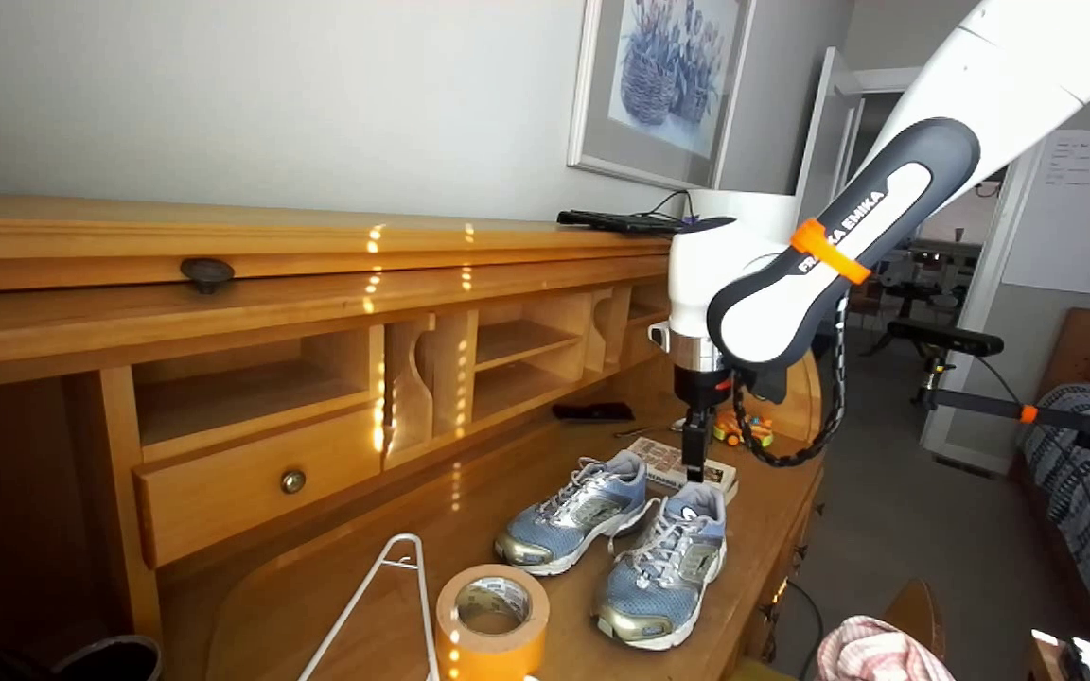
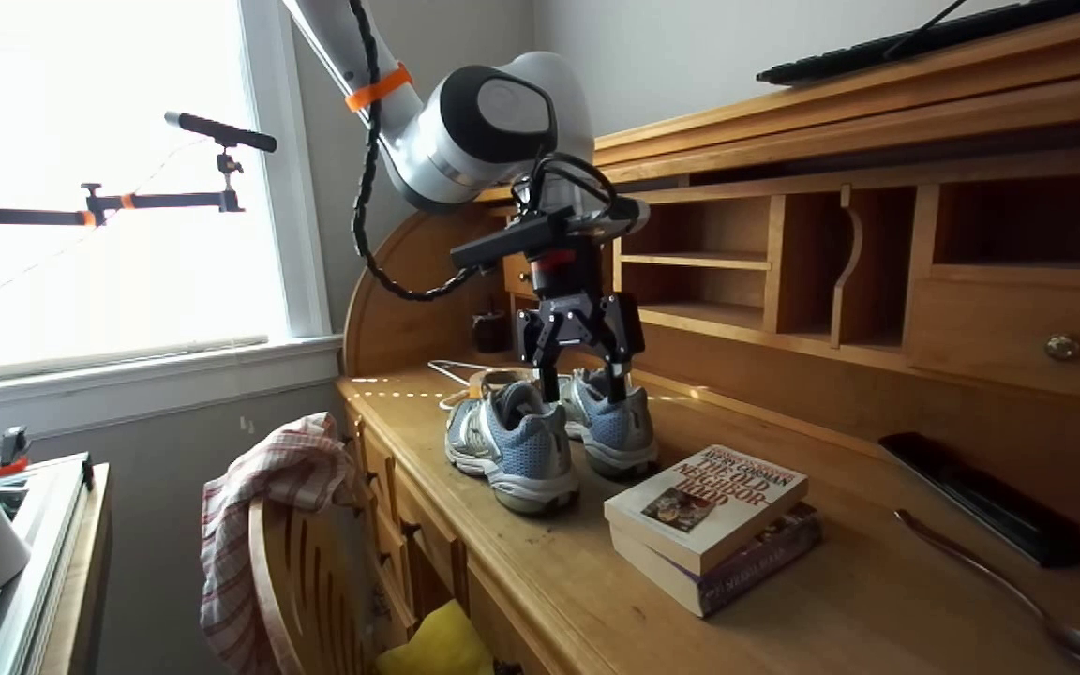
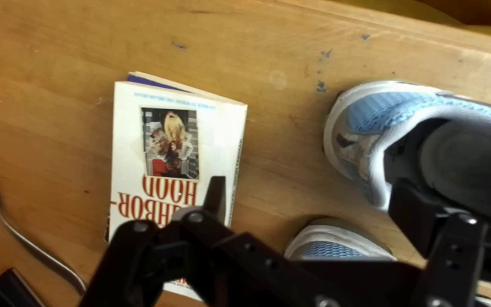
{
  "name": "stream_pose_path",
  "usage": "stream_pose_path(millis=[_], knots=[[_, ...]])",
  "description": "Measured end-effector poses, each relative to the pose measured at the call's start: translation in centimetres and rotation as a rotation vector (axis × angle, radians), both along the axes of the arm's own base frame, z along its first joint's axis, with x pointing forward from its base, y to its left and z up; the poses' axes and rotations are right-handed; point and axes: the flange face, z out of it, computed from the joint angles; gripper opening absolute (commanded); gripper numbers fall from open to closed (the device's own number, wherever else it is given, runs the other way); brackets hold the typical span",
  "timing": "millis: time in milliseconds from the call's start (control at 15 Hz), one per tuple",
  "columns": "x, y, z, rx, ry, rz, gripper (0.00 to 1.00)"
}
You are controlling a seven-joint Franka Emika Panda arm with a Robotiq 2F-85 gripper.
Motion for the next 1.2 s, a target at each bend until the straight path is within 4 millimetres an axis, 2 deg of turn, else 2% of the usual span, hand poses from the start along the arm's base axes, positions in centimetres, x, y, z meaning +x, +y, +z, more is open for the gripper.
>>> stream_pose_path(millis=[333, 600, 867, 1200], knots=[[-0.5, -3.4, 1.1, -0.019, -0.005, 0.001, 1.0], [-0.4, -5.2, 1.0, -0.023, -0.004, 0.024, 1.0], [0.1, -6.6, -0.1, -0.028, -0.014, 0.033, 1.0], [1.0, -7.1, -3.0, -0.029, -0.005, 0.022, 1.0]])
